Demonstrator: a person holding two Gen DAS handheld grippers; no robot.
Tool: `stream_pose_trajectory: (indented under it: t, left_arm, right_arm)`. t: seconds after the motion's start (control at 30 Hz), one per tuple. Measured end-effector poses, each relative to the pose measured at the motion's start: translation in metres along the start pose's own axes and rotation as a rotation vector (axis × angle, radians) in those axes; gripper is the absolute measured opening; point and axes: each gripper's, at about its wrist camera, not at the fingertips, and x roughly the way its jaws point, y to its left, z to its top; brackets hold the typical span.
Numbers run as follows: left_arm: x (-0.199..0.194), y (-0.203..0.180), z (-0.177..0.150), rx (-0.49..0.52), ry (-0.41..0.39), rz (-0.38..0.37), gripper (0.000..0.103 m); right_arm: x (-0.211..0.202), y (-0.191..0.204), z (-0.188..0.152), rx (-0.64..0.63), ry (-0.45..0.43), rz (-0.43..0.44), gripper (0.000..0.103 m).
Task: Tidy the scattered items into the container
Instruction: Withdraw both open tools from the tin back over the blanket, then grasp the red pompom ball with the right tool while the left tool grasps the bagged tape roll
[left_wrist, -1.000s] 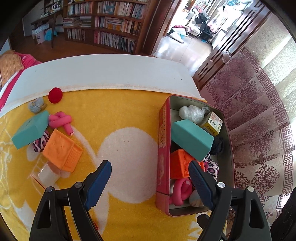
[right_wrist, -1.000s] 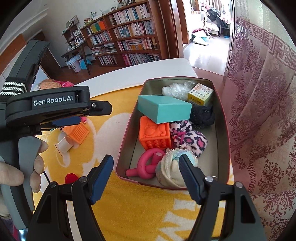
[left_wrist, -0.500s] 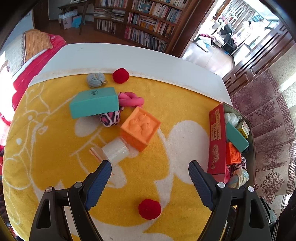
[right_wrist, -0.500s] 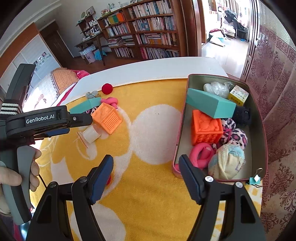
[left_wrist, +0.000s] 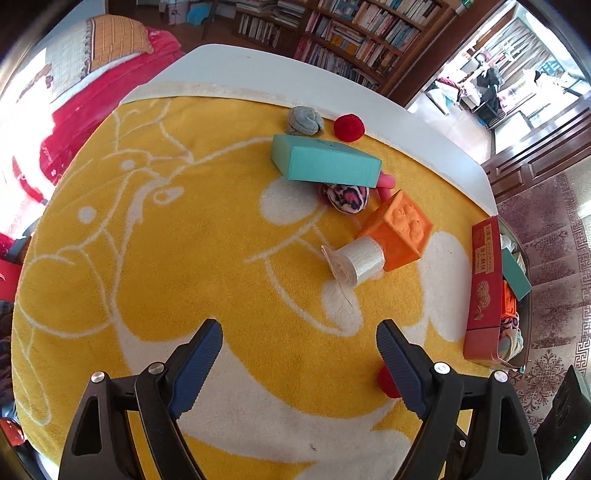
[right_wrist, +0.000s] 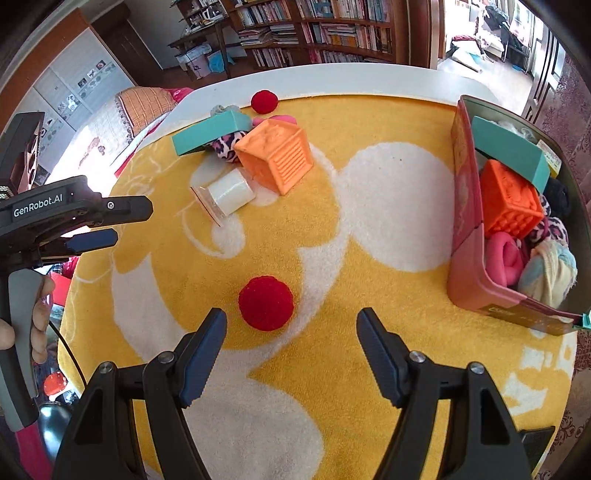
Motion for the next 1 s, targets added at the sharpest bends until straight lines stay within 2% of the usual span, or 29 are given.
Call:
stream_pose_trajectory:
  t: [0.37, 0.53, 0.63, 0.7, 0.77, 1.0]
  left_arm:
    - [0.0, 0.037, -0.001, -0.026, 0.017, 0.009, 0.087]
    - [0.007, 0.042, 0.0, -0.015, 0.038, 0.007, 0.087]
    - [0.012, 0.04, 0.001, 0.002, 0.049, 0.001, 0.087]
    - [0.016, 0.036, 0.003, 0.02, 0.054, -0.003, 0.087]
    - [0.02, 0.03, 0.006, 0.041, 0.059, -0.009, 0.087]
    - [0.035, -0.001, 0.022, 0.15, 0.061, -0.047, 0.087]
  right_arm:
    - [0.03, 0.019, 0.002, -0.005, 0.061, -0.034, 0.073]
    - [0.038, 0.022, 0.006, -0.004, 0.076, -0.051, 0.07]
    - [0.044, 0.024, 0.007, -0.009, 0.084, -0.067, 0.064]
    - [0.047, 0.023, 0.007, -0.011, 0.095, -0.081, 0.05]
    - [0.047, 0.021, 0.007, -0.005, 0.099, -0.091, 0.043]
    - [0.028, 0.007, 0.005, 0.035, 0.068, -0.096, 0.041]
